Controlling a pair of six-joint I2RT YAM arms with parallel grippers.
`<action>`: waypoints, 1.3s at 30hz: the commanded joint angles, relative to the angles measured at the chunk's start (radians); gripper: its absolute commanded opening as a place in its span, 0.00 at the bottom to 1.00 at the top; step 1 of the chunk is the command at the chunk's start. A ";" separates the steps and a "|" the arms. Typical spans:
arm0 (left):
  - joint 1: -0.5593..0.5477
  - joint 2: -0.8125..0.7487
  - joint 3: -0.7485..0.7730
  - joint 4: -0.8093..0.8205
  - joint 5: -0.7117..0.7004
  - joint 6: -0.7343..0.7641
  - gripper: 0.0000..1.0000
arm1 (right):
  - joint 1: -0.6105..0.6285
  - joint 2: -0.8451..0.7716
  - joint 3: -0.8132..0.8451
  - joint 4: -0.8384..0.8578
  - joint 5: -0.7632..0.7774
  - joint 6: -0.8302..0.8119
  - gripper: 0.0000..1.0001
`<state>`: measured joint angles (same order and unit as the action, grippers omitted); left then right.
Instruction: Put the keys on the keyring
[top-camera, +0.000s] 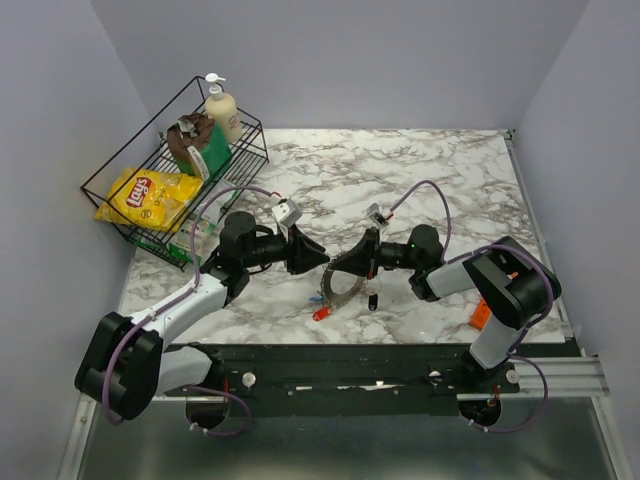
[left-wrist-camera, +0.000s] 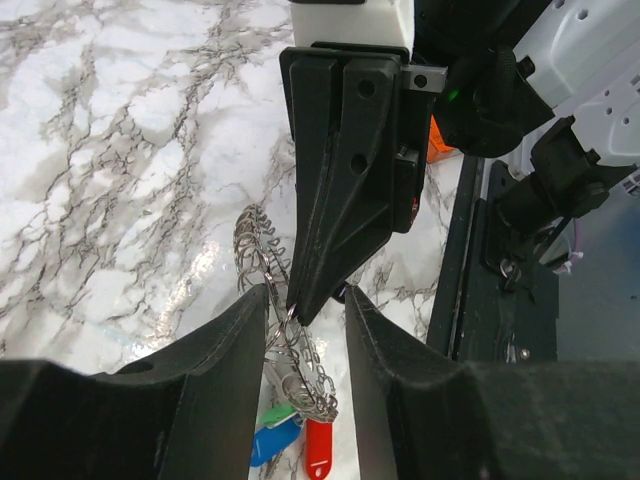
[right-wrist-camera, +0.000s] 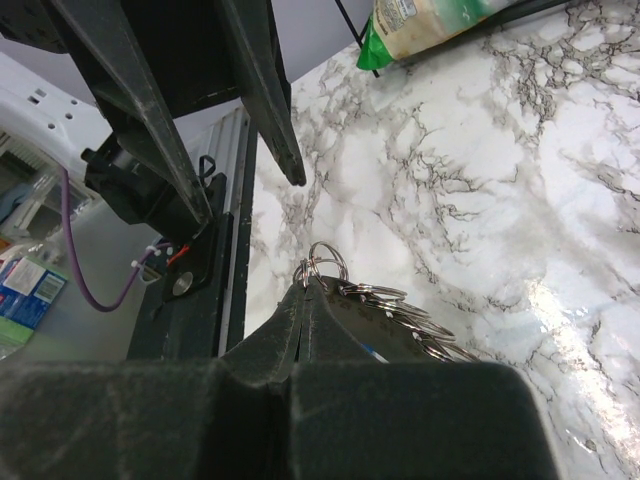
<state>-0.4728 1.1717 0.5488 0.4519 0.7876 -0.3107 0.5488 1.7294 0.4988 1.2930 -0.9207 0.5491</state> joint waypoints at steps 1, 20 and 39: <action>0.011 0.037 -0.019 0.083 0.070 -0.047 0.41 | 0.003 -0.005 -0.002 0.354 0.014 -0.008 0.01; 0.034 0.091 -0.066 0.133 0.087 -0.076 0.35 | 0.002 -0.014 0.003 0.338 0.011 -0.006 0.01; 0.036 0.112 -0.073 0.117 0.085 -0.059 0.29 | 0.002 -0.013 0.007 0.331 0.006 0.000 0.01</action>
<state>-0.4442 1.2625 0.4812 0.5583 0.8497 -0.3855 0.5484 1.7290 0.4988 1.2930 -0.9207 0.5499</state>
